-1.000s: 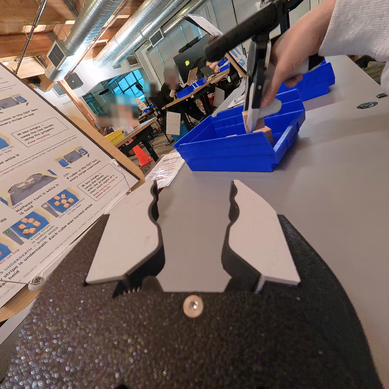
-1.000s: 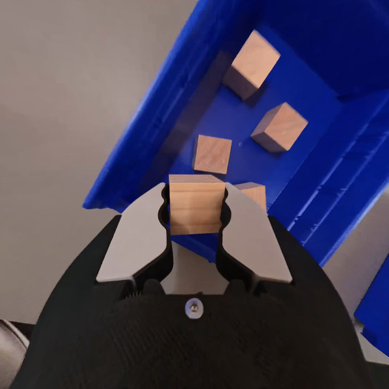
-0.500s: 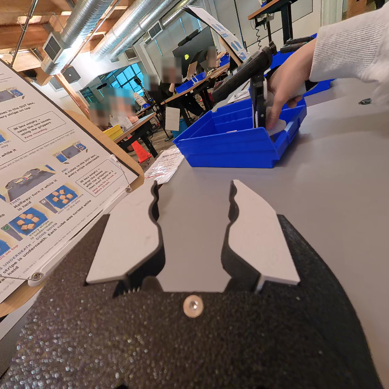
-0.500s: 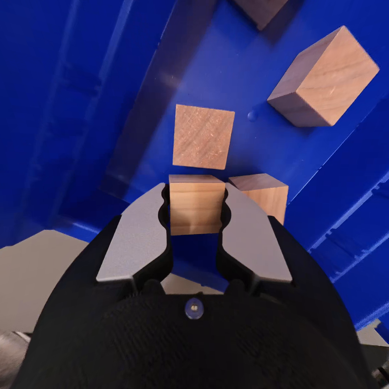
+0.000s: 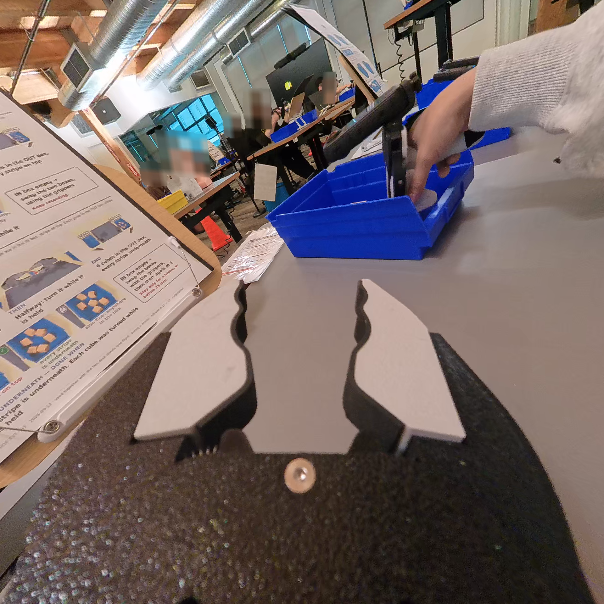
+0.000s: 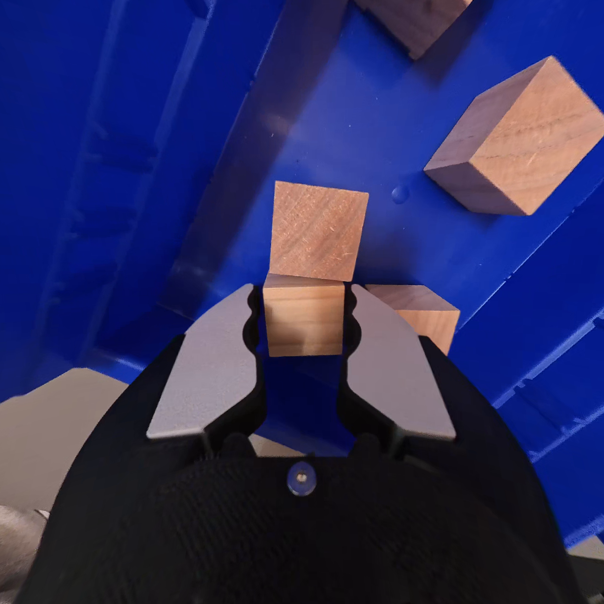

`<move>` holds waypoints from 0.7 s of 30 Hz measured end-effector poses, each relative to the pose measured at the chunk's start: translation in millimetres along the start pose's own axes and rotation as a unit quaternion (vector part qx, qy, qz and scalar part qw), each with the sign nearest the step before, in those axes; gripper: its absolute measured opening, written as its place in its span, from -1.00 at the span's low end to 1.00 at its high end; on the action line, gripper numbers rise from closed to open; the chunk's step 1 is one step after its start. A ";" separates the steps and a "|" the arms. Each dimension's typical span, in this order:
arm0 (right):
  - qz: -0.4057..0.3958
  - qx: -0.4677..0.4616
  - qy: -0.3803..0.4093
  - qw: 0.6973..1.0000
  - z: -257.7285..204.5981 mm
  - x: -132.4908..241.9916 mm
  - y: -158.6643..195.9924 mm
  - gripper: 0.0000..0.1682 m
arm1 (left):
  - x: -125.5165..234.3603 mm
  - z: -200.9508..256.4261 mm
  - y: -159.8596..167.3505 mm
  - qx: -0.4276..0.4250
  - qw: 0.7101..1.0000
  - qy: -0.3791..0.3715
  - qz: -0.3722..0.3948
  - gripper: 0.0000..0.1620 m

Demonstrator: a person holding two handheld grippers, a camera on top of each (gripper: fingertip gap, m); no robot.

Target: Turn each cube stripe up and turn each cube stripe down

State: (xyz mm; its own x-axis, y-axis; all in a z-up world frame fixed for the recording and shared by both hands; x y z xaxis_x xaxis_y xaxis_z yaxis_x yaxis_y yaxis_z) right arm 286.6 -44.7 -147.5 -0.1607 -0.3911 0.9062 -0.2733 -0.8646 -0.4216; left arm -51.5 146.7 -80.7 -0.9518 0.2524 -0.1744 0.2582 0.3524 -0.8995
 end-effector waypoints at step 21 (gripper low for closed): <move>0.514 0.155 -0.279 0.796 -213.5 70.5 -62.3 0.11 | 148.0 -133.4 -47.5 0.107 0.899 -0.408 -0.119 -0.26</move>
State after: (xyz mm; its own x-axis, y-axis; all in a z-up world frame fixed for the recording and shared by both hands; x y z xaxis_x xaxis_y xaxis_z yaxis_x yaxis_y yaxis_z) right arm 89.8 48.9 -64.2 0.3221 -0.9467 -0.0018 -0.0076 -0.0007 -1.0000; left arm -182.6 287.5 -10.3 -0.8033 -0.5826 -0.1240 0.0760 0.1063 -0.9914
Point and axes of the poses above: each gripper's, where its closed fingertips meet, x back along the fingers, y out of its underside, z = x × y across the jaws, the point moved 8 cm from there along x, back along the fingers, and after that the axes turned 15 degrees about z, right-handed, at the moved point
